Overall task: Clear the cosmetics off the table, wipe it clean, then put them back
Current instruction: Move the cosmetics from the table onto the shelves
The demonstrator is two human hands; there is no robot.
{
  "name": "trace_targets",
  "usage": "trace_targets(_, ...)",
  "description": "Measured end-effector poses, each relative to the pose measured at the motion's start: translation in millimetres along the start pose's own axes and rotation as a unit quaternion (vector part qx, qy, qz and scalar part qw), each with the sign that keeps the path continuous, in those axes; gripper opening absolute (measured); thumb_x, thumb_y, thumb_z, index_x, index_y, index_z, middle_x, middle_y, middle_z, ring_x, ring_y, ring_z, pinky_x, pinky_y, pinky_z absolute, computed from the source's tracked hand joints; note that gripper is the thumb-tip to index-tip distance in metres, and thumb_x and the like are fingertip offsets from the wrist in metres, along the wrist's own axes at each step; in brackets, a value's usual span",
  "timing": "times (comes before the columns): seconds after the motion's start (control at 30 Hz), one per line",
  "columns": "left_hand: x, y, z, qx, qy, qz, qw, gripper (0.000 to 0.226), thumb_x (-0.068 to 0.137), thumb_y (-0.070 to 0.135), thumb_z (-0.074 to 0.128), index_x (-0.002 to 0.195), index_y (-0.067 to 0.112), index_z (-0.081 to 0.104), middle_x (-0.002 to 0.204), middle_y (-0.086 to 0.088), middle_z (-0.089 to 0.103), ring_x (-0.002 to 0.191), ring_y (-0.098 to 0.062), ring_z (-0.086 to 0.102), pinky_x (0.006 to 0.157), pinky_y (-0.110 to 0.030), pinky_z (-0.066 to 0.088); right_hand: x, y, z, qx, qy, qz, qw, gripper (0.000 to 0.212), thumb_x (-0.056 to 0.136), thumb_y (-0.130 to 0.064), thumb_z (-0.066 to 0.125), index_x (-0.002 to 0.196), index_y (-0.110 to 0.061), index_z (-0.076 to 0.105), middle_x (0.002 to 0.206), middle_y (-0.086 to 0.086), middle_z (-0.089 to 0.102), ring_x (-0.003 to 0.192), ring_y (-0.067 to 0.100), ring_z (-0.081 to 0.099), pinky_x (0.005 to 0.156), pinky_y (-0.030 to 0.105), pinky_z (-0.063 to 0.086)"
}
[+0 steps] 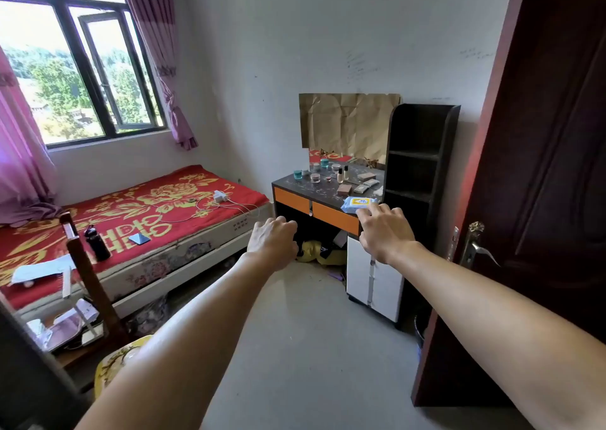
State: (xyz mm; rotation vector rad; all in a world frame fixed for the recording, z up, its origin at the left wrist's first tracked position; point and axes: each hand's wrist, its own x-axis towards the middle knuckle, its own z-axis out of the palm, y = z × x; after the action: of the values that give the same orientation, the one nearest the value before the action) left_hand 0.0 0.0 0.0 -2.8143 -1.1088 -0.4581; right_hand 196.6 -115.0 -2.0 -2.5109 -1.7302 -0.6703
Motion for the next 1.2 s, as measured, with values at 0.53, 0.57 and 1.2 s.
trace_targets(0.53, 127, -36, 86, 0.011, -0.027, -0.011, 1.0, 0.021, 0.086, 0.024, 0.051, 0.104, 0.018, 0.06, 0.103, -0.003, 0.058, 0.101, -0.026, 0.055, 0.085, -0.036, 0.038, 134, 8, 99, 0.044, -0.045, -0.022, 0.998, 0.035, 0.088, -0.027, 0.052, 0.119, -0.014, 0.046, 0.12, 0.01, 0.052, 0.111, 0.028, 0.05, 0.088, 0.039, 0.04)
trace_targets(0.57, 138, -41, 90, 0.01, -0.028, -0.014, 0.999, 0.021, 0.086, 0.024, 0.051, 0.104, 0.018, 0.06, 0.103, -0.004, 0.058, 0.101, -0.026, 0.054, 0.082, -0.035, 0.036, 148, 8, 107, 0.048, -0.047, -0.024, 0.997, 0.035, 0.087, -0.027, 0.052, 0.119, -0.014, 0.046, 0.12, 0.01, 0.052, 0.111, 0.028, 0.05, 0.088, 0.04, 0.04)
trace_targets(1.2, 394, -199, 215, -0.022, -0.055, -0.037, 0.998, 0.018, 0.084, 0.024, 0.05, 0.098, 0.017, 0.059, 0.1, -0.003, 0.061, 0.095, -0.027, 0.058, 0.076, -0.033, 0.035, 447, -26, 267, 0.08, -0.105, -0.038, 0.991, 0.034, 0.087, -0.026, 0.051, 0.118, -0.014, 0.046, 0.117, 0.011, 0.052, 0.109, 0.031, 0.05, 0.086, 0.042, 0.042)
